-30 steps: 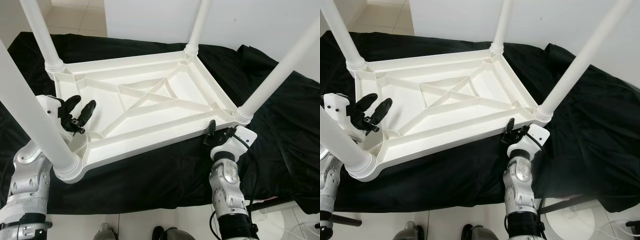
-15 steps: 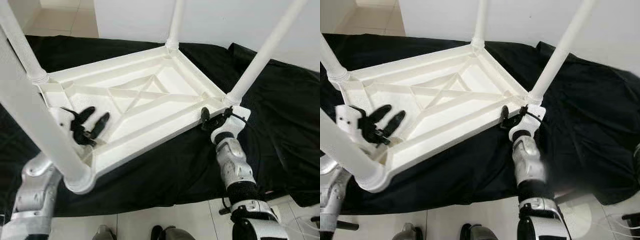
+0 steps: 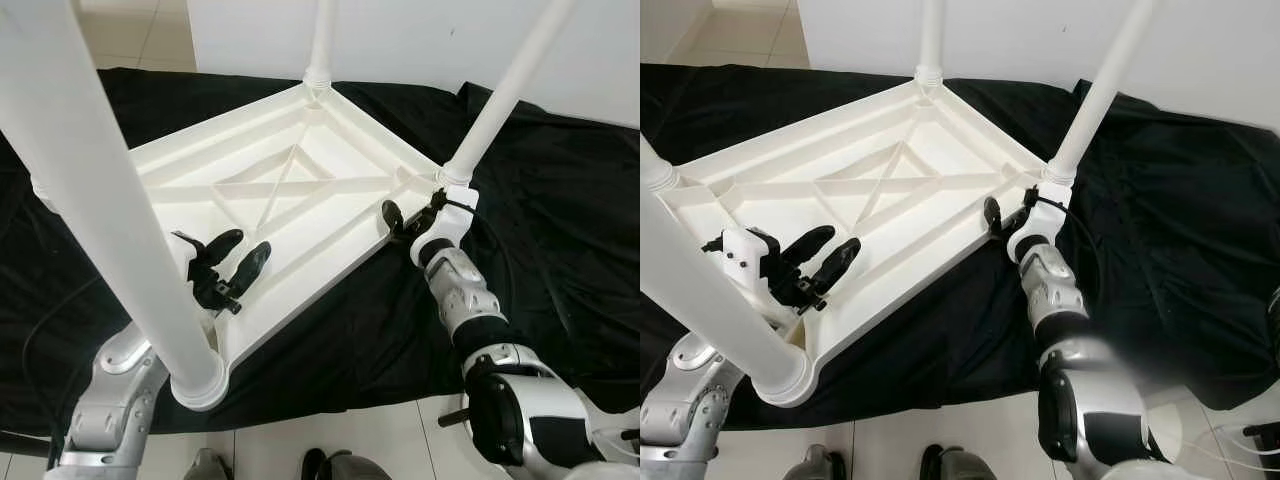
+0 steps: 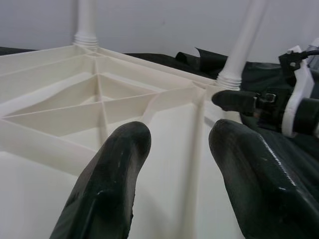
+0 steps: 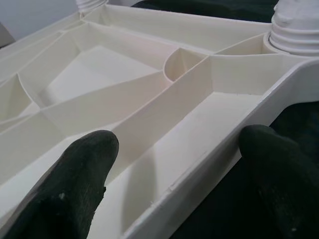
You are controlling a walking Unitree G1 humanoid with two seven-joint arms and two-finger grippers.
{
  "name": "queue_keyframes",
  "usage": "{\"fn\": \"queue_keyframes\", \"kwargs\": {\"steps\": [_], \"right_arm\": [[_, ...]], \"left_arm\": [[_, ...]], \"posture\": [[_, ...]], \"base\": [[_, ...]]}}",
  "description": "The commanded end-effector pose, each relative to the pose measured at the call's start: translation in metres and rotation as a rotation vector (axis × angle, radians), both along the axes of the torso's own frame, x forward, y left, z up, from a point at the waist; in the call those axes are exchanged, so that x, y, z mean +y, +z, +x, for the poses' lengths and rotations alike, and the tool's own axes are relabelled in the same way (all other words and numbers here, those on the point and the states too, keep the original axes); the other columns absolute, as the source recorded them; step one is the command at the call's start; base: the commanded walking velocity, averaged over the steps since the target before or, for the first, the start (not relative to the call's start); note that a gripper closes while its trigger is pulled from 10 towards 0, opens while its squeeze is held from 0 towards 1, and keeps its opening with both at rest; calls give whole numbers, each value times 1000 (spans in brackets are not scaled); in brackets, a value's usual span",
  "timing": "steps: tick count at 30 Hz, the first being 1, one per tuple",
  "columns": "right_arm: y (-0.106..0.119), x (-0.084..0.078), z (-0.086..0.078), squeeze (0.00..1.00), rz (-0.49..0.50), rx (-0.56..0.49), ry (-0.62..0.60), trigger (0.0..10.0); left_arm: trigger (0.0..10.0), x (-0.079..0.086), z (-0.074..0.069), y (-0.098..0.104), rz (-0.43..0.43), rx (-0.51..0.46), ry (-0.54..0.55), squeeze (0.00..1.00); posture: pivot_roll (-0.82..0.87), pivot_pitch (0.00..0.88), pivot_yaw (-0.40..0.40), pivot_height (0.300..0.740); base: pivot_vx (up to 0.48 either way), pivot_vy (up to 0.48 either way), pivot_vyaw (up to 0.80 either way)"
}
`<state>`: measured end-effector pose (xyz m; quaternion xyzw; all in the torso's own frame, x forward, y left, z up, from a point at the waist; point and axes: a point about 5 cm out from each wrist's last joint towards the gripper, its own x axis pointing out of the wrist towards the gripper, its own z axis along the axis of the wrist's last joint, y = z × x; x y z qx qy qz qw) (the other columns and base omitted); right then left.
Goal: Building children table
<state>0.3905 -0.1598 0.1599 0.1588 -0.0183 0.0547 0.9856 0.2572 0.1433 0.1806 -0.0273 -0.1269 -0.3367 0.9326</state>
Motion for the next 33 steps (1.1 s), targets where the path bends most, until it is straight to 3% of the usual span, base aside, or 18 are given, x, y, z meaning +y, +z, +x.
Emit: {"fn": "queue_keyframes", "kwargs": {"steps": [1, 5, 7, 8, 9, 11, 14, 16, 18, 20, 23, 24, 29, 30, 31, 32, 33], "right_arm": [[1, 3, 1, 0, 23, -12, 23, 10000], [5, 4, 3, 0, -10, -30, 17, 10000], [8, 2, 2, 0, -67, -64, 11, 10000], [8, 2, 2, 0, -67, -64, 11, 10000], [7, -2, 0, 0, -81, -81, -2, 10000], [7, -2, 0, 0, -81, -81, -2, 10000], [1, -21, -14, 0, -134, -146, -26, 10000], [-2, -30, -26, 0, -154, -185, -32, 10000], [-2, -30, -26, 0, -154, -185, -32, 10000], [-5, -40, -44, 0, -178, -213, -15, 10000], [-6, -43, -50, 0, -185, -218, -8, 10000], [-9, -50, -61, 0, -209, -218, -5, 10000], [-10, -55, -65, 0, -224, -217, -10, 10000], [-9, -56, -68, 0, -224, -222, -18, 10000], [-9, -56, -68, 0, -224, -222, -18, 10000], [-9, -56, -68, 0, -226, -223, -19, 10000], [-9, -56, -68, 0, -226, -223, -19, 10000]], "left_arm": [[10000, -8, -4, -3, -8, 20, -35, 0], [10000, -11, -5, -3, 0, 31, -46, 0], [10000, 5, 0, -7, 74, 41, -7, 0], [10000, 5, 0, -7, 74, 41, -7, 0], [10000, 21, 3, -7, 118, 38, 21, 0], [10000, 21, 3, -7, 118, 38, 21, 0], [10000, 63, 13, 0, 236, 21, 98, 0], [10000, 81, 19, 3, 289, 24, 134, 0], [10000, 81, 19, 3, 289, 24, 134, 0], [10000, 93, 22, 4, 360, 48, 134, 0], [10000, 96, 22, 4, 381, 58, 123, 0], [10000, 102, 20, -2, 445, 98, 72, 0], [10000, 105, 19, -8, 488, 131, 36, 0], [10000, 104, 22, -12, 519, 167, -44, 71], [10000, 104, 22, -12, 519, 167, -44, 71], [10000, 102, 24, -13, 527, 182, -78, 1000], [10000, 102, 24, -13, 527, 182, -78, 1000]], "posture": [[95, 147, -99, 740], [87, 147, -91, 740], [84, 147, -96, 740], [84, 147, -96, 740], [82, 148, -98, 740], [82, 148, -98, 740], [79, 147, -95, 740], [69, 147, -88, 740], [69, 147, -88, 740], [58, 139, -78, 740], [58, 139, -78, 740], [47, 132, -70, 740], [45, 130, -64, 740], [44, 123, -61, 740], [44, 123, -61, 740], [44, 121, -61, 740], [44, 121, -61, 740]], "base": [[0, 0, 0], [0, 0, 0], [0, 0, 0], [0, 0, 0], [0, 0, 0], [0, 0, 0], [0, 0, 0], [0, 0, 0], [0, 0, 0], [0, 0, 0], [0, 0, 0], [0, 0, 0], [0, 0, 0], [0, 0, 0], [0, 0, 0], [0, 0, 0], [0, 0, 0]]}}
